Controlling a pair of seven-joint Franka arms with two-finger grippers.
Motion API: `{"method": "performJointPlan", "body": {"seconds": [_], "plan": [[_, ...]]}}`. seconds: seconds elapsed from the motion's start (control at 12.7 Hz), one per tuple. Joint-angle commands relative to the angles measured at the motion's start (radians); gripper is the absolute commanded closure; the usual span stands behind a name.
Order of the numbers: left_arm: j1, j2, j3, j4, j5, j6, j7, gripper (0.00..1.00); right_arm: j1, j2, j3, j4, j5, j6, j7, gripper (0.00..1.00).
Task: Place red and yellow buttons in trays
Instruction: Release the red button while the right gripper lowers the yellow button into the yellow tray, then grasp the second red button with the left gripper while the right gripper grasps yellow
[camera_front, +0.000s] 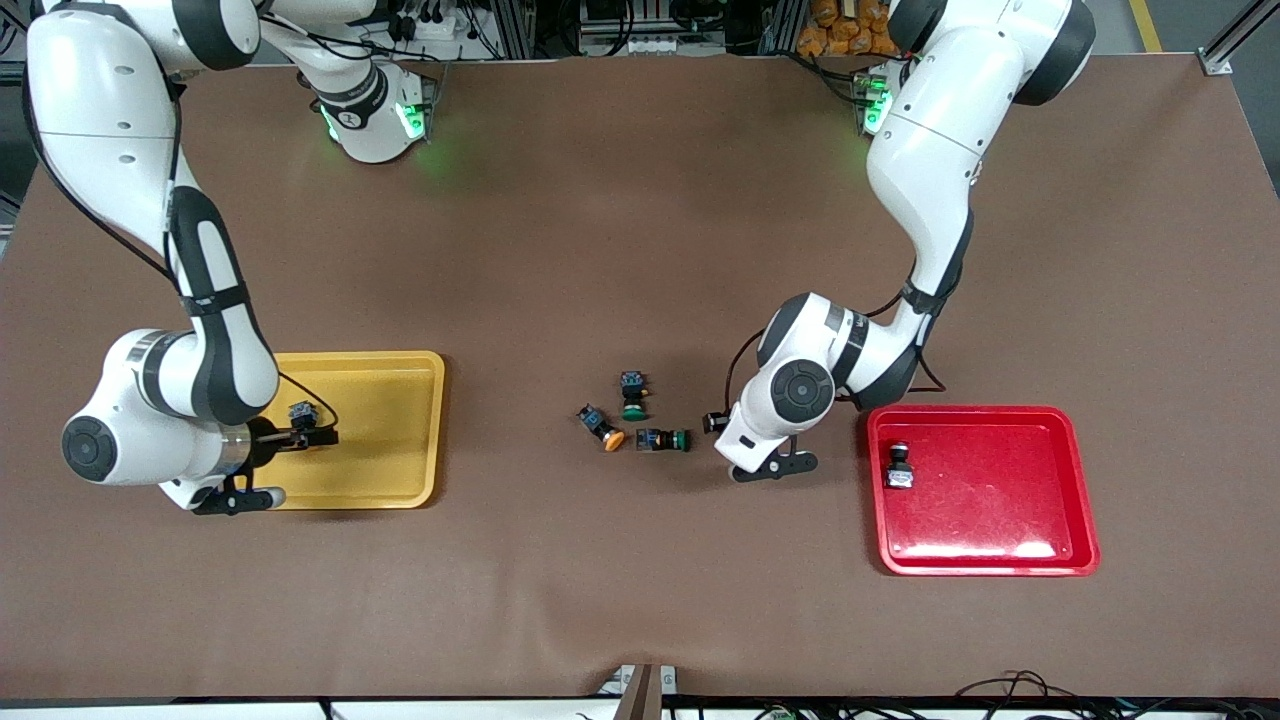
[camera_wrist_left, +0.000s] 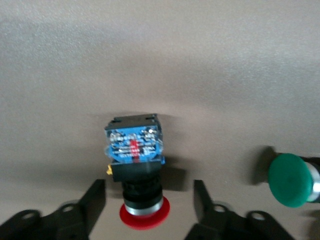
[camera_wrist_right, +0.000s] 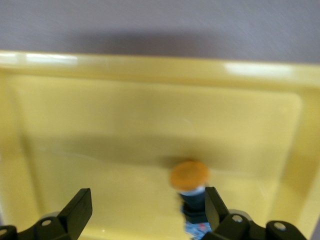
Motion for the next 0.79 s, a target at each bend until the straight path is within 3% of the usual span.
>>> {"method": "performJointPlan", "body": {"seconds": [0.0, 0.08, 0.16, 0.32, 0.71], "plan": [[0.0, -0.002, 0.004, -0.007, -0.007, 0.011, 0.023, 0.72, 0.042, -0.012, 0.002, 0.041, 0.004, -0.051, 0.007, 0.0], [0.0, -0.002, 0.004, -0.007, -0.007, 0.011, 0.023, 0.92, 0.052, -0.014, 0.027, 0.06, 0.011, -0.068, 0.009, 0.0], [0.002, -0.005, 0.004, -0.006, -0.007, 0.009, 0.026, 1.0, 0.047, -0.012, 0.057, 0.077, 0.026, -0.073, 0.01, 0.0], [0.025, -0.019, 0.006, 0.002, -0.007, -0.003, 0.066, 1.0, 0.062, -0.005, 0.114, 0.08, 0.033, -0.067, 0.001, 0.0], [0.155, -0.068, 0.006, 0.029, 0.055, -0.158, 0.216, 1.0, 0.203, 0.021, 0.124, 0.082, 0.085, -0.005, 0.02, 0.0]]}}
